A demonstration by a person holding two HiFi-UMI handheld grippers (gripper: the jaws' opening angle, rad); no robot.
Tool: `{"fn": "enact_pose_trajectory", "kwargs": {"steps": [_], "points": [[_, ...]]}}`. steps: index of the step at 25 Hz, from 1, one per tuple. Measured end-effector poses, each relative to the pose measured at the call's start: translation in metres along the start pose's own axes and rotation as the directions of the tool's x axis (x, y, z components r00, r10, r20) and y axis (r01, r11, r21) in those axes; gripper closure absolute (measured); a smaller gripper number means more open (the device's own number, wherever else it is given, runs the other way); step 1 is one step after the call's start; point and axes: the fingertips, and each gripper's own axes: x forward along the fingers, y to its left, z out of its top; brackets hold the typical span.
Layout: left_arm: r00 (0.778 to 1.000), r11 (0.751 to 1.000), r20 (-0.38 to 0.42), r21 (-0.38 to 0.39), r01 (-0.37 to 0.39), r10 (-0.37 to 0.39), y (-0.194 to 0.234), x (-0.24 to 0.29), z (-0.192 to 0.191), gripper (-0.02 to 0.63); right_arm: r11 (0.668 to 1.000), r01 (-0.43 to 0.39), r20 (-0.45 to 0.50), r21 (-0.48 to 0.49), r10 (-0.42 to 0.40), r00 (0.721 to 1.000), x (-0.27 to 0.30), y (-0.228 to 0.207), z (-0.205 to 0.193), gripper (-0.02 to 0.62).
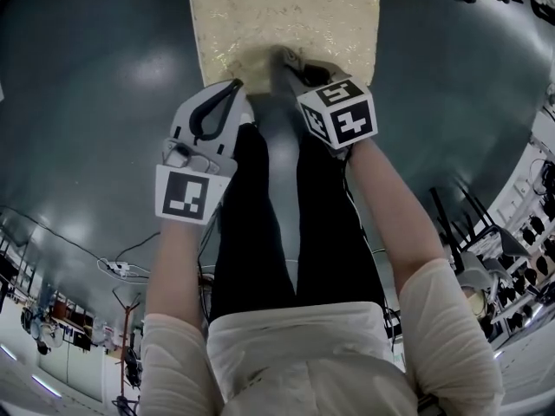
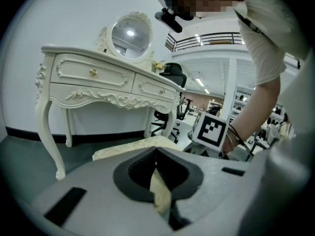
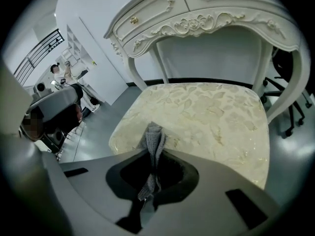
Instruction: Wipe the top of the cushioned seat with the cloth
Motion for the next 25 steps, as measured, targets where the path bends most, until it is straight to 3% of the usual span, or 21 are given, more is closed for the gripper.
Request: {"fn": "enact_pose_trajectory", "kwargs": {"steps": [10, 18, 25], "points": [[0.999, 0.998, -0.015, 0.04, 0.043, -0.042, -0.043, 0.04, 0.023, 0.603, 1.0, -0.011, 0.013, 0.001, 0.011, 1.0, -0.031, -0.041, -0.018, 0.565], [1.0, 1.0, 0.016, -0.015, 0.009, -0.008, -0.073, 0.072, 0.029, 0.603, 1.0, 0.008, 0.01, 0.003, -0.008, 1.0, -0.057, -0.083, -0.043, 0.565], [1.0, 1.0, 0.025, -0.013, 0.016, -0.016, -0.105, 0.097, 0.036, 0.603, 0.998, 0.058, -0.007, 0.016, -0.058, 0.998, -0.083, -0.124, -0.062, 0.565]]}}
